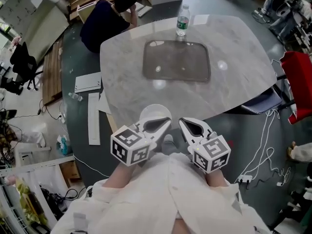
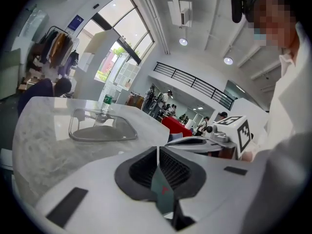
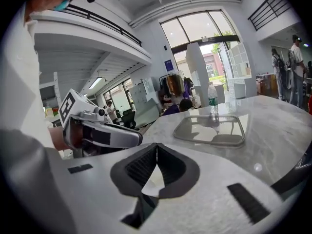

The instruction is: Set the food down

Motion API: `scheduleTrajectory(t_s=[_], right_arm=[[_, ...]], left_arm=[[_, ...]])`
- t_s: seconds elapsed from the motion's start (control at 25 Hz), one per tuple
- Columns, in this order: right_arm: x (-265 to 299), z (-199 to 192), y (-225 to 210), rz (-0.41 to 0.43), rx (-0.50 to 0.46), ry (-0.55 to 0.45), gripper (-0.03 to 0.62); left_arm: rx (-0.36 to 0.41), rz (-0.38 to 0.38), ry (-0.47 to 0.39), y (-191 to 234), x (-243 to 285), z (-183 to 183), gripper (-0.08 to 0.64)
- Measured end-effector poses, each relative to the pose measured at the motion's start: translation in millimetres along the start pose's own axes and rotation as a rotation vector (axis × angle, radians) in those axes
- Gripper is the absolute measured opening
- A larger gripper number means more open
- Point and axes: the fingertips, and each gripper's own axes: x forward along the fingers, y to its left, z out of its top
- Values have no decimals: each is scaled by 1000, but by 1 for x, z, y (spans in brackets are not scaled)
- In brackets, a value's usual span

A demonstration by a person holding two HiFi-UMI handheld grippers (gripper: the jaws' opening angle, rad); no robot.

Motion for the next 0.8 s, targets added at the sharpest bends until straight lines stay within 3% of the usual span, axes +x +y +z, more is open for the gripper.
scheduleTrajectory(t_s=[0.36, 0.56, 0.8], right_arm=[[6, 2, -33, 44, -19, 22, 3], [19, -14, -24, 71, 6, 61, 3], [24, -7, -16, 71, 46, 0, 3]], left_arm=[[-54, 36, -37, 8, 26, 11, 26], [-75, 73, -35, 15, 12, 5, 26], [-107, 117, -31, 33, -8, -2, 26]])
